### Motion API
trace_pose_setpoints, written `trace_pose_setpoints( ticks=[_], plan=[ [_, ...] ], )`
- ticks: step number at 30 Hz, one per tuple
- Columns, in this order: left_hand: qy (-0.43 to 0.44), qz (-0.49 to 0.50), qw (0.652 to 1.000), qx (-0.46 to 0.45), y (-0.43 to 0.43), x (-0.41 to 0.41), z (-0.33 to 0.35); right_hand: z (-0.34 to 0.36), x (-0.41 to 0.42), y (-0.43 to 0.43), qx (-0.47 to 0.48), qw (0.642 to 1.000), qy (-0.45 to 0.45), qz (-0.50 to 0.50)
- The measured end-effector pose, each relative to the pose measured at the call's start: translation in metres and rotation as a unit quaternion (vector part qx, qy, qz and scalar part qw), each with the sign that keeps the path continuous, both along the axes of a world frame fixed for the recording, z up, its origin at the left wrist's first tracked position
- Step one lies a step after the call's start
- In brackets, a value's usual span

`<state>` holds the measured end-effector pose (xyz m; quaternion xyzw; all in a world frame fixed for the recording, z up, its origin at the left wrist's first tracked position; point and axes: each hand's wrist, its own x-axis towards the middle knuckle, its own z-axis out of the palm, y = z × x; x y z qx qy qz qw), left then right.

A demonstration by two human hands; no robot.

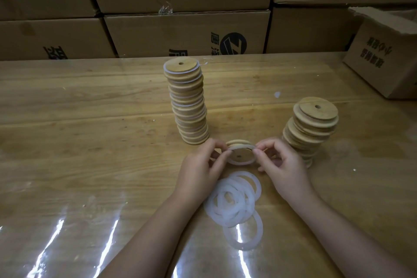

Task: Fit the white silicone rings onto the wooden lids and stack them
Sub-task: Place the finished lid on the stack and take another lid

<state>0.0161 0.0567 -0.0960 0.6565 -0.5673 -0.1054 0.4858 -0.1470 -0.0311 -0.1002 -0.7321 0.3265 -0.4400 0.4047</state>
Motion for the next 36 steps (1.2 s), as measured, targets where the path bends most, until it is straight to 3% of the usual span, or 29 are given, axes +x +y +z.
trace_pose_setpoints(
  ticks=[7,20,36],
  plan=[
    [0.067,0.007,0.998,0.0,-0.0009,0.0022,-0.002,0.0018,0.0009,0.0017,-0.002,1.0,0.012,0.008],
    [0.111,0.028,0.993,0.011,-0.0031,0.002,-0.0014,0.0047,0.0016,0.0045,-0.002,1.0,0.015,0.012],
    [0.079,0.022,0.997,-0.003,-0.0013,0.0004,0.0003,0.0045,-0.0011,0.0039,-0.007,1.0,0.019,-0.003]
  ],
)
